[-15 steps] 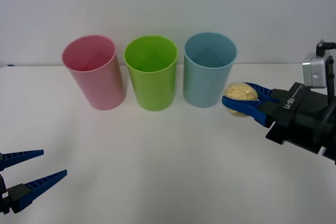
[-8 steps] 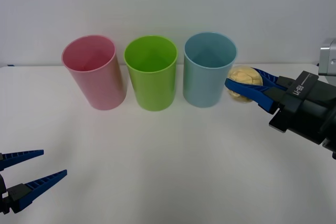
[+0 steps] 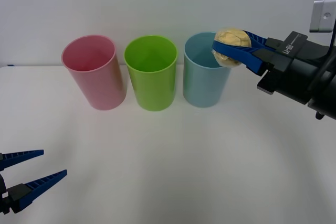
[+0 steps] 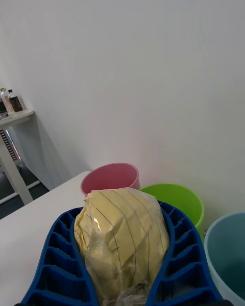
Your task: Put cans in the blue bin and PET bottles in the pink bin and trash in the green bin.
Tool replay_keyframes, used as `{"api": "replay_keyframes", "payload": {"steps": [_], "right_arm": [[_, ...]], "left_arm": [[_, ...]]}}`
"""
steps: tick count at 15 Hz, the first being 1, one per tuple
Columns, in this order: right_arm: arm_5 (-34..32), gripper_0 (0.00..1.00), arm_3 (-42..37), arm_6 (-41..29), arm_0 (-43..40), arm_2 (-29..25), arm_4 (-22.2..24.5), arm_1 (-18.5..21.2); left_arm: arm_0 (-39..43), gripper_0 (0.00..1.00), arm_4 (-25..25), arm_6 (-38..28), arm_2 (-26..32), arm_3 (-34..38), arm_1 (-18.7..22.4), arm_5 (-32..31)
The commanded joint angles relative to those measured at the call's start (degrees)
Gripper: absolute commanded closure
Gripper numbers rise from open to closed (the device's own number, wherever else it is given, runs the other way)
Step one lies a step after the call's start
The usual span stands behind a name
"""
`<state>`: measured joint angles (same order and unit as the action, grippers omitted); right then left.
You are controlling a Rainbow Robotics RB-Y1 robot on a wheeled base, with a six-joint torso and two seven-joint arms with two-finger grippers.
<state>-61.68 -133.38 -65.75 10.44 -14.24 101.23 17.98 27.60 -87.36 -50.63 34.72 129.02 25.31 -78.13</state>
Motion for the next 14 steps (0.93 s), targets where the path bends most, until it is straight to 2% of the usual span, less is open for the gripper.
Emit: {"api": "replay_keyframes", "payload": {"steps": [1,6,10,14], "right_arm": [[2.8,1.0,6.6,-0.3,6.8,4.6,4.2,0.0],[9.1,1.0,25.1,-0.5,22.5,14.5,11.7,0.0],[10.7,1.0,39.6,-0.3,33.7,20.5,12.8,0.0],[11.8,1.0,51.3,-0.3,42.1,25.9,16.7,0.0]], "left_arm": [[0.0,0.0,0.0,0.0,0.0,0.0,0.0,0.0],[0.0,0.0,0.0,0.0,0.0,0.0,0.0,0.0],[0.0,0.0,0.0,0.0,0.0,0.0,0.0,0.0],[0.0,0.0,0.0,0.0,0.0,0.0,0.0,0.0]]}}
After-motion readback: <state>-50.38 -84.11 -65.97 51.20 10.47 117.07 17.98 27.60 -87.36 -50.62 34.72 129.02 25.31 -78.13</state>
